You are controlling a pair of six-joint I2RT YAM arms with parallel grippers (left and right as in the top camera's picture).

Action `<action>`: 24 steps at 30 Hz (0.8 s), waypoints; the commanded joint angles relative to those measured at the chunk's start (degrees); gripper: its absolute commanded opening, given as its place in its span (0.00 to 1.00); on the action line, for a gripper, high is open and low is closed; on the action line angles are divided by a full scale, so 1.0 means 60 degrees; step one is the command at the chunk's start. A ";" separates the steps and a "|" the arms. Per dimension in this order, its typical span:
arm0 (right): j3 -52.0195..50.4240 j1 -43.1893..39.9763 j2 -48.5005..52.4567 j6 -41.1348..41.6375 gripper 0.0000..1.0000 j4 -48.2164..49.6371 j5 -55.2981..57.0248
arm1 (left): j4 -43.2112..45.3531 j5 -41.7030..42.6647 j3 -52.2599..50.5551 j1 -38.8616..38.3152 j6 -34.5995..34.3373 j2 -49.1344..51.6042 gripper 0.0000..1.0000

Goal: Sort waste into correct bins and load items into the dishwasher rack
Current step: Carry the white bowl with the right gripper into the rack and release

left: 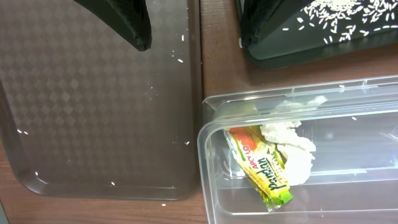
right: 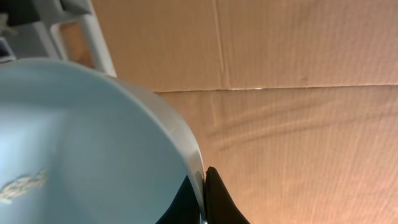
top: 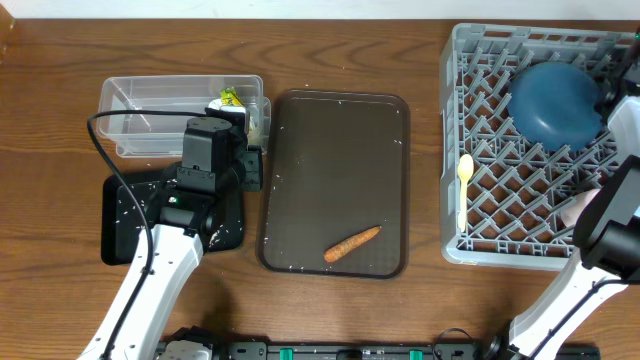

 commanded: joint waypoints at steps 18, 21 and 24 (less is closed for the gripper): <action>-0.0109 0.1013 0.0149 0.3712 0.62 -0.1519 -0.1785 | -0.0102 -0.0109 0.0106 0.0051 -0.0095 -0.0087 0.49; -0.0106 0.1133 0.0095 0.3716 0.73 -0.1246 -0.1785 | -0.0098 -0.0109 0.0106 0.0051 -0.0095 -0.0087 0.49; -0.0091 0.1133 -0.0029 0.3712 0.83 -0.0790 -0.1818 | -0.0098 -0.0113 0.0106 0.0051 -0.0095 -0.0087 0.49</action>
